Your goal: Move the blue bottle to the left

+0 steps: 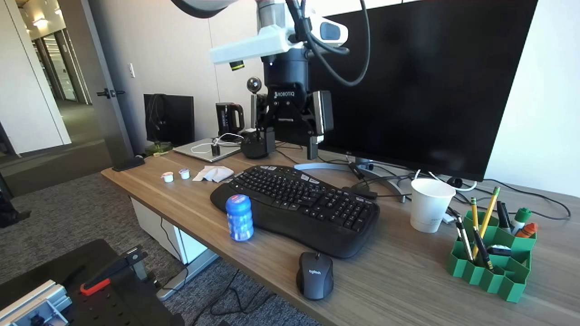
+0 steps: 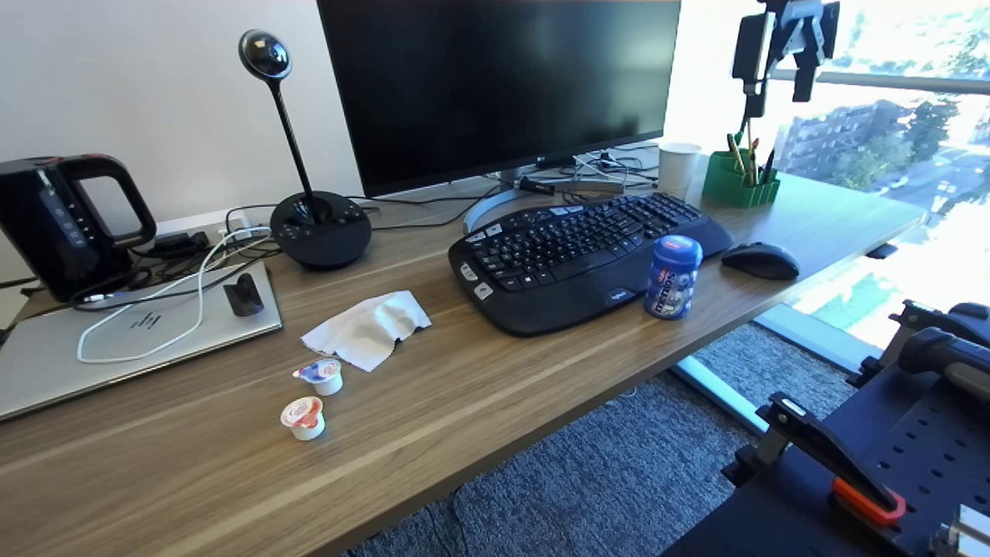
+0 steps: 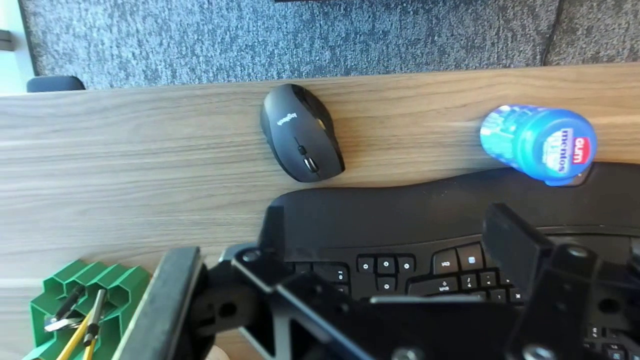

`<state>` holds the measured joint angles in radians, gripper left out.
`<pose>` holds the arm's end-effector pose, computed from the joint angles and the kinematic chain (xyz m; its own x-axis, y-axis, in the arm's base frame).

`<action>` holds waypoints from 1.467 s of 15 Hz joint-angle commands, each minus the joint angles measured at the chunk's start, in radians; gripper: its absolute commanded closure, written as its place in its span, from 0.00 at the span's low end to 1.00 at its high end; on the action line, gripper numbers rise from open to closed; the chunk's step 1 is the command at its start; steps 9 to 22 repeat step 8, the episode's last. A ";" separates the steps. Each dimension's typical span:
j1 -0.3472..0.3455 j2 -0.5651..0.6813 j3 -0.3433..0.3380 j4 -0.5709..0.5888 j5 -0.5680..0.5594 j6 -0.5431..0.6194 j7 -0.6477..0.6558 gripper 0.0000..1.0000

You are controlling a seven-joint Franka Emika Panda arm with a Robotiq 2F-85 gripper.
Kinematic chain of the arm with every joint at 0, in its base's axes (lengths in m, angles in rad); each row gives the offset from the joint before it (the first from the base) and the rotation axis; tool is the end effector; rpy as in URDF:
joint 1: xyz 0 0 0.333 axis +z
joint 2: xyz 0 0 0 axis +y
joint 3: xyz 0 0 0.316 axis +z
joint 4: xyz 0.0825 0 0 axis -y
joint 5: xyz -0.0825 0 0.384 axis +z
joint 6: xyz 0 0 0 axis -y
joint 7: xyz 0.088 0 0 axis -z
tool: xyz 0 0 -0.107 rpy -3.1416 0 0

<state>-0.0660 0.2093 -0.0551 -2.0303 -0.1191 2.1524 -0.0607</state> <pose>0.5726 -0.0738 0.3378 0.9953 0.0053 -0.0968 0.0149 -0.9950 0.0989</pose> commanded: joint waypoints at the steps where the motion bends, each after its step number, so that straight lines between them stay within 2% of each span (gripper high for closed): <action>1: -0.004 -0.003 -0.007 -0.001 0.001 -0.002 0.000 0.00; 22: -0.010 -0.005 -0.016 -0.007 0.000 -0.002 0.000 0.00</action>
